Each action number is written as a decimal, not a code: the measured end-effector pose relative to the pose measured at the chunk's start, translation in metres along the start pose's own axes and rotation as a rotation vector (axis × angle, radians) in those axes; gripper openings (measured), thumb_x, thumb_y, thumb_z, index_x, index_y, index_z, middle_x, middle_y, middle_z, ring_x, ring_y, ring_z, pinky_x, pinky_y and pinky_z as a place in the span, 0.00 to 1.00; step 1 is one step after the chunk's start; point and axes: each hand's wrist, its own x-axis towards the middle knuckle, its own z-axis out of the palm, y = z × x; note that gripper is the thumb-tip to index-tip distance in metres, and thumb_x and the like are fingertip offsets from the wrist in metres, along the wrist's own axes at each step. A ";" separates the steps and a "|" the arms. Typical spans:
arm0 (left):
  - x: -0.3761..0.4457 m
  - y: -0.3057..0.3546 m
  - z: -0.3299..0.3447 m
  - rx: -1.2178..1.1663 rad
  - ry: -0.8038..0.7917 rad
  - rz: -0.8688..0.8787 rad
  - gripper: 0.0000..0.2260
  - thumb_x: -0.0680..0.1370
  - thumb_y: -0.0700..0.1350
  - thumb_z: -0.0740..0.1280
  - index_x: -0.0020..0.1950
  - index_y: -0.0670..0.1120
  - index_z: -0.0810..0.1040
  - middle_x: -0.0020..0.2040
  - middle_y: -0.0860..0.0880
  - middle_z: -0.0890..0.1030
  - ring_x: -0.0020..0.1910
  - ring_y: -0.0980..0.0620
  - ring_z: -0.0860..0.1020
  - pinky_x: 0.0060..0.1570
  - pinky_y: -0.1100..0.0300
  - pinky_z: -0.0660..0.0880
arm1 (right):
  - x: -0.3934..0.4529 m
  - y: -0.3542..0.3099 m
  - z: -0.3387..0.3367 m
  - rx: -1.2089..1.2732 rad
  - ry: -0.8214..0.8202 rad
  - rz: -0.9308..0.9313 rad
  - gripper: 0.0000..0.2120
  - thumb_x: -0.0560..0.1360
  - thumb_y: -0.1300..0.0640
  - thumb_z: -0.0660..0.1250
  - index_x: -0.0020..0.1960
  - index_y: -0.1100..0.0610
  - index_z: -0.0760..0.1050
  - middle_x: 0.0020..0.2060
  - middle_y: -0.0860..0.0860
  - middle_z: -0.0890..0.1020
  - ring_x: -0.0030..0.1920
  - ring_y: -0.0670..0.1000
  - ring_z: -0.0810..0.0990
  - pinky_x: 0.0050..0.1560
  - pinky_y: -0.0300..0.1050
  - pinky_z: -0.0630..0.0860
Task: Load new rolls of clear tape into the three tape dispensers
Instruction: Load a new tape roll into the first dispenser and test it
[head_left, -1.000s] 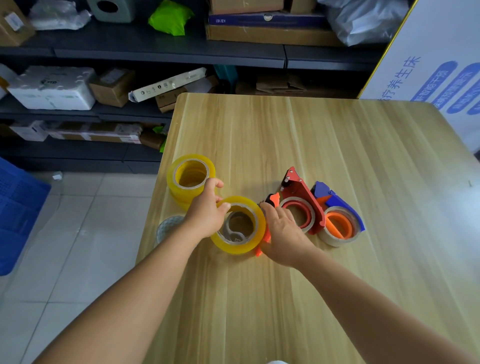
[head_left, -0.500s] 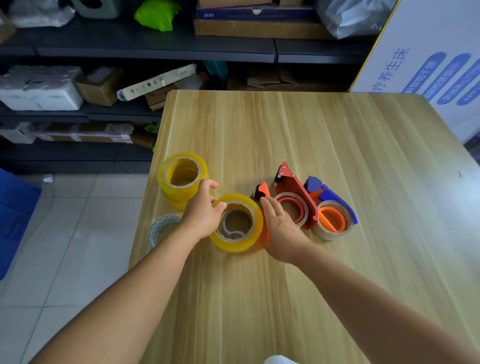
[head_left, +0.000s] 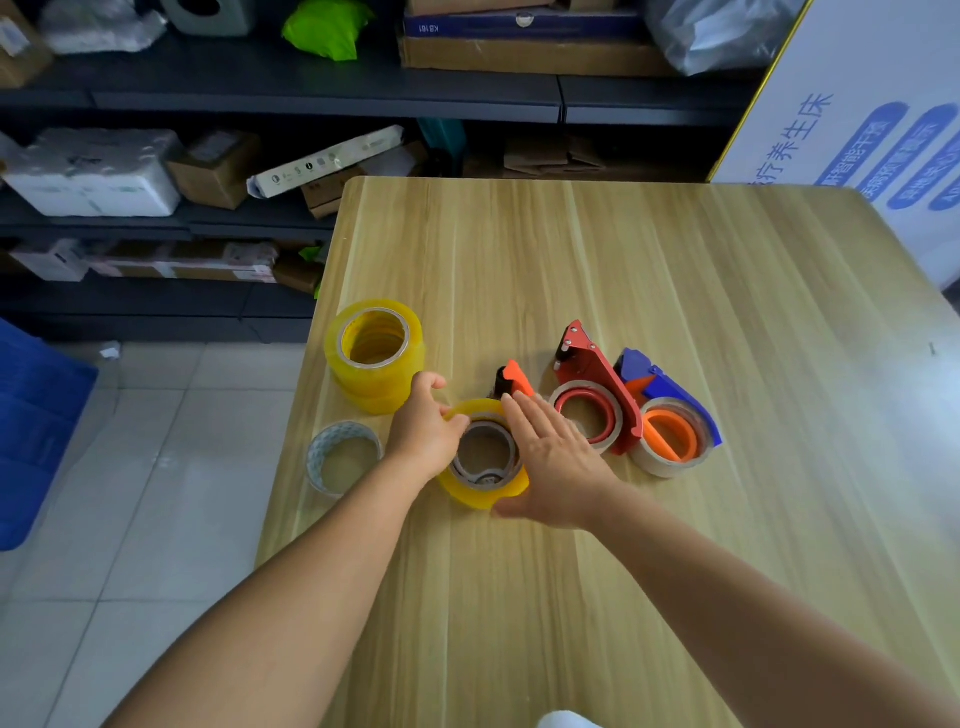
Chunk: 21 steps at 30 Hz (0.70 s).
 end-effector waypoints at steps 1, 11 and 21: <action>-0.002 -0.003 0.002 -0.013 0.003 -0.018 0.21 0.74 0.45 0.70 0.63 0.51 0.66 0.49 0.52 0.76 0.45 0.50 0.75 0.43 0.58 0.68 | 0.002 -0.004 0.002 -0.015 0.009 -0.006 0.56 0.68 0.39 0.71 0.77 0.53 0.35 0.78 0.50 0.42 0.77 0.50 0.38 0.74 0.48 0.42; -0.005 -0.020 0.014 -0.126 -0.044 -0.130 0.22 0.73 0.50 0.71 0.64 0.55 0.65 0.52 0.51 0.78 0.48 0.49 0.77 0.45 0.57 0.72 | 0.017 -0.013 0.004 -0.070 -0.111 0.045 0.44 0.76 0.49 0.66 0.78 0.56 0.39 0.78 0.52 0.42 0.77 0.52 0.40 0.75 0.49 0.44; -0.005 -0.019 0.012 -0.218 -0.085 -0.226 0.14 0.77 0.45 0.61 0.61 0.58 0.66 0.50 0.48 0.77 0.48 0.43 0.78 0.48 0.43 0.79 | 0.012 -0.052 0.042 -0.119 0.150 0.125 0.19 0.75 0.48 0.64 0.59 0.58 0.66 0.50 0.54 0.80 0.53 0.56 0.77 0.56 0.48 0.66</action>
